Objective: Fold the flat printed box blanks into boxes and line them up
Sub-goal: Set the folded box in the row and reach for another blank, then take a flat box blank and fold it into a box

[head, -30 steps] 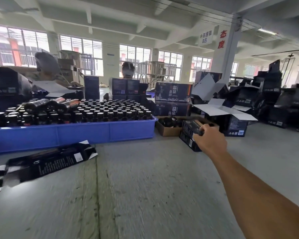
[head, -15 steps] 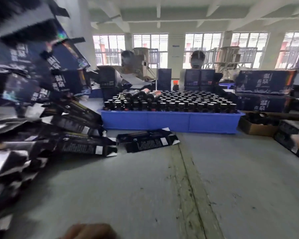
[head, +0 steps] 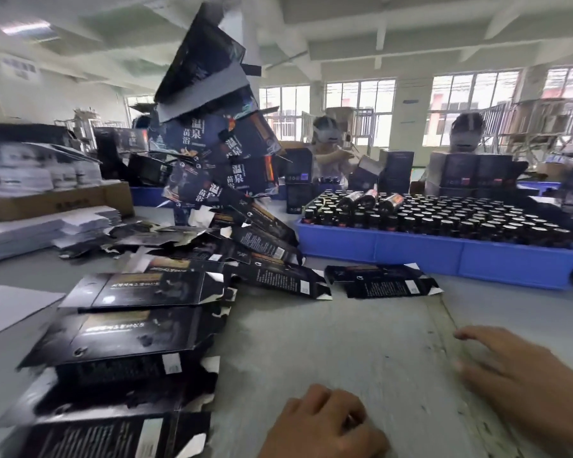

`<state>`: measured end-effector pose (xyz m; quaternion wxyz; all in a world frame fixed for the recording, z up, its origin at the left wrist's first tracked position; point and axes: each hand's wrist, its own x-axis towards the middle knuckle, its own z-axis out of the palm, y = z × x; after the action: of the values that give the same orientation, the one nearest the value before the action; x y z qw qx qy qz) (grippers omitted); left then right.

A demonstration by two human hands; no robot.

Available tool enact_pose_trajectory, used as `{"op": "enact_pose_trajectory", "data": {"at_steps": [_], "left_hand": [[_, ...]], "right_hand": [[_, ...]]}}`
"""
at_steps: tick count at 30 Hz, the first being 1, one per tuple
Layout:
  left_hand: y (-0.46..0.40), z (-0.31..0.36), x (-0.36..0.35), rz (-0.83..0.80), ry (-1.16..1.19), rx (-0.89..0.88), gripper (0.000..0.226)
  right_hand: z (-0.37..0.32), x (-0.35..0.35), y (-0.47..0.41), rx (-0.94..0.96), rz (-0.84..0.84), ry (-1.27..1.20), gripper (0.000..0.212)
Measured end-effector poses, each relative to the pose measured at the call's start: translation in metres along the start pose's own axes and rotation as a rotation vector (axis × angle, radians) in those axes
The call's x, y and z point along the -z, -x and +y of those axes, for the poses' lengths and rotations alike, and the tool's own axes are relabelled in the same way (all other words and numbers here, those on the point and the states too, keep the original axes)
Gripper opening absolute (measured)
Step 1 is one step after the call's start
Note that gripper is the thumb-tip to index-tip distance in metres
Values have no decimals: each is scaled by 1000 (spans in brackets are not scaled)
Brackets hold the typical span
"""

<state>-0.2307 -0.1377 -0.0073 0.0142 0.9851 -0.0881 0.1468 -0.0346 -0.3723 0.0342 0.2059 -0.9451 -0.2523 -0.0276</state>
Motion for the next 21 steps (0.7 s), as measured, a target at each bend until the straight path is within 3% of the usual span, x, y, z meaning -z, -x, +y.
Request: {"op": "enact_pose_trajectory", "data": {"at_steps": [5, 9, 10, 13, 16, 21], "left_hand": [[-2, 1, 4, 105, 143, -22, 23], [-12, -8, 4, 105, 185, -16, 26], [-19, -5, 7, 40, 217, 3, 24], [-65, -1, 9, -84, 350, 143, 44], [-142, -8, 2, 80, 337, 250, 49], [-263, -31, -21, -38, 181, 358, 53]], "right_hand": [[-32, -27, -22, 47, 65, -17, 39], [-7, -35, 1, 20, 73, 69, 35], [1, -36, 9, 48, 93, 80, 36], [5, -35, 18, 22, 107, 149, 35], [4, -35, 20, 58, 155, 152, 38], [1, -27, 23, 97, 159, 158, 37]]}}
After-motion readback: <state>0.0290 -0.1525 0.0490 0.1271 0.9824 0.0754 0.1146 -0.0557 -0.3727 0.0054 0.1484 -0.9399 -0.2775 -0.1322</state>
